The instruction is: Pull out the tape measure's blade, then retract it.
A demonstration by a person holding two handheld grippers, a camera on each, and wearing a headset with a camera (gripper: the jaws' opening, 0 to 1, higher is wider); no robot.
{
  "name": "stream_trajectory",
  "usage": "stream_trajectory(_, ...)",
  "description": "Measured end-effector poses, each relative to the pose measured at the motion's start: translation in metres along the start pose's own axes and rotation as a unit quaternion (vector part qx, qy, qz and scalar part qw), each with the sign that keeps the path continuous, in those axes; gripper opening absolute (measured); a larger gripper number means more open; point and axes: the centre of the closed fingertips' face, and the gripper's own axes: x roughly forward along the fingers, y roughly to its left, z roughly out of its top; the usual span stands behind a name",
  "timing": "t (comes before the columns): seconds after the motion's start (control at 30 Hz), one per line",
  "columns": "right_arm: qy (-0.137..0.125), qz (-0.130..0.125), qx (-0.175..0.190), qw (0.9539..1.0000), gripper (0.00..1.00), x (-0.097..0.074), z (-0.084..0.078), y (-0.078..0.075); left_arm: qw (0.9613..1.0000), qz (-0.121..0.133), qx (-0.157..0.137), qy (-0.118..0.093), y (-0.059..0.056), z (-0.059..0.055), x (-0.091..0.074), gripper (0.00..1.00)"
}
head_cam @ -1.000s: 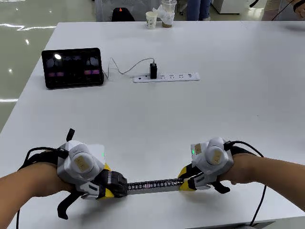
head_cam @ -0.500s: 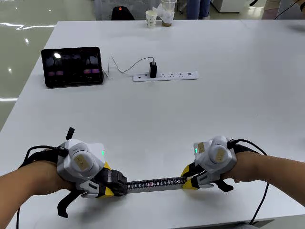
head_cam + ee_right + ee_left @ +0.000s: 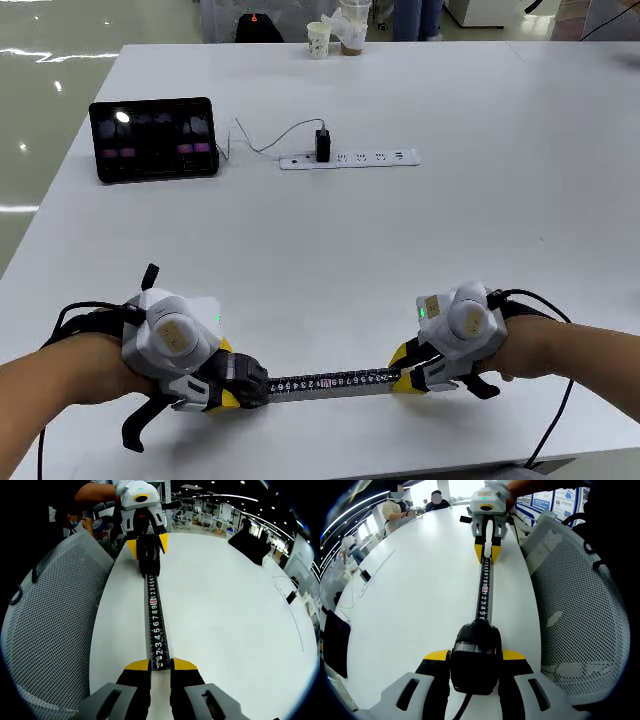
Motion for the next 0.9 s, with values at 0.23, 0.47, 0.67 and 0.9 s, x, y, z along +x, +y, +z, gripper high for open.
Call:
stream_trajectory(0.23, 0.001, -0.002, 0.0, 1.0, 0.1, -0.002, -0.004, 0.0, 1.0, 0.003, -0.002, -0.002, 0.0, 0.001, 0.0, 0.31)
stream_trajectory(0.47, 0.003, -0.003, -0.001, 1.0, 0.1, -0.005, -0.007, 0.0, 1.0, 0.002, -0.002, -0.004, 0.0, 0.001, 0.0, 0.31)
stream_trajectory(0.67, 0.002, -0.001, 0.002, 1.0, 0.1, -0.007, -0.011, -0.001, 1.0, 0.002, -0.005, -0.006, 0.0, 0.001, 0.0, 0.31)
stream_trajectory(0.9, -0.002, -0.001, 0.008, 1.0, 0.1, -0.011, -0.017, -0.001, 1.0, 0.002, -0.006, -0.006, 0.0, 0.002, 0.001, 0.31)
